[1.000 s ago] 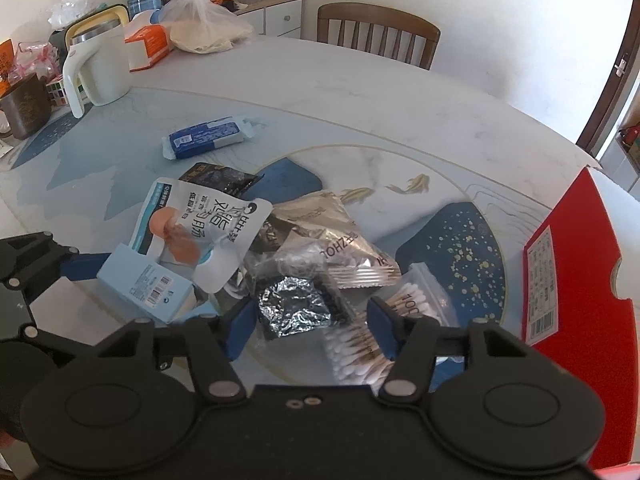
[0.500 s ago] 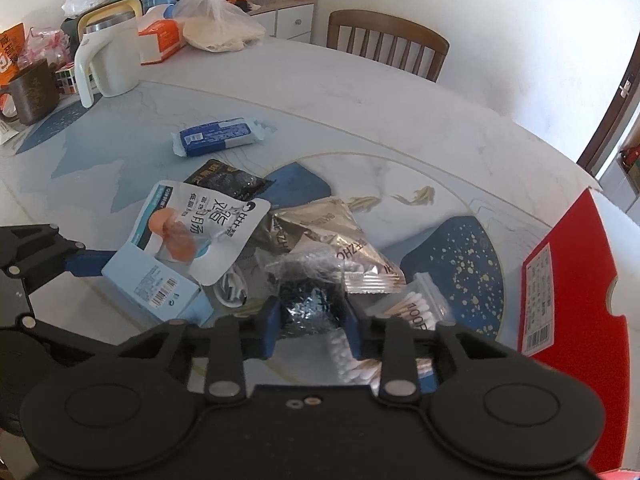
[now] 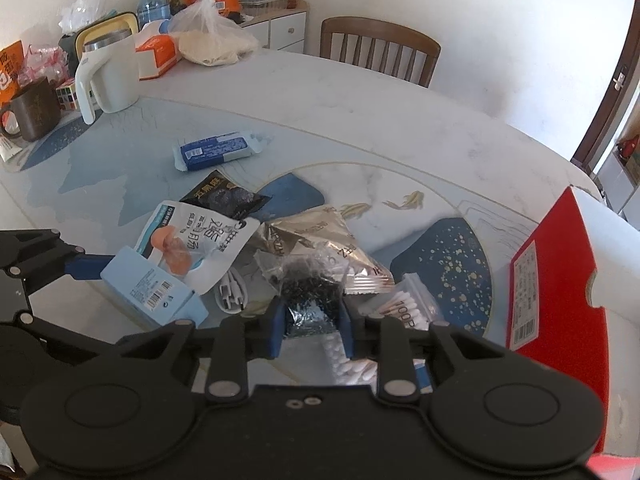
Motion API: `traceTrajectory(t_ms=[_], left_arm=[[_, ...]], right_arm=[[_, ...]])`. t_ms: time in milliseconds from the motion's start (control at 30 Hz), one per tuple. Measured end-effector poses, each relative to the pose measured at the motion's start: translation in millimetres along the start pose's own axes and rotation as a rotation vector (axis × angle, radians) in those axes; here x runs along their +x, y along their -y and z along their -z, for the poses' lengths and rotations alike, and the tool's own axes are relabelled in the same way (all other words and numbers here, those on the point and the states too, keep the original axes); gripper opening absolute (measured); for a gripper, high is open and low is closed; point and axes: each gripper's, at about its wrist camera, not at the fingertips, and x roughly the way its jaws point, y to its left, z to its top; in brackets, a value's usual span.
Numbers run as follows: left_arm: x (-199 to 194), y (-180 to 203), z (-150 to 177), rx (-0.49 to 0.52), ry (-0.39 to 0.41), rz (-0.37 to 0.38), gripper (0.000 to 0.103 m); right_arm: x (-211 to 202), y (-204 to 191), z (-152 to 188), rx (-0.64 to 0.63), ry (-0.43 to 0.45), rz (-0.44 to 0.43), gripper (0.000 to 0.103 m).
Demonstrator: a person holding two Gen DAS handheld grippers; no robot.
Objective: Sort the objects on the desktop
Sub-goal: 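Lift and carry the milk carton and black-item bag over the red box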
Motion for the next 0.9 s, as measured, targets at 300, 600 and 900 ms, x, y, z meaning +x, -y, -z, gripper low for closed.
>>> traceTrajectory(t_ms=[300, 600, 900], left_arm=[[-13, 1, -11, 0.004, -0.006, 0.031, 0.073], [-28, 5, -23, 0.022, -0.028, 0.056, 0.073], [-44, 10, -44, 0.04, -0.022, 0.092, 0.073]], right_arm=[[-18, 6, 0, 0.035, 0.017, -0.011, 0.027], [-38, 9, 1, 0.056, 0.025, -0.024, 0.027], [-65, 17, 1, 0.082, 0.043, -0.024, 0.027]])
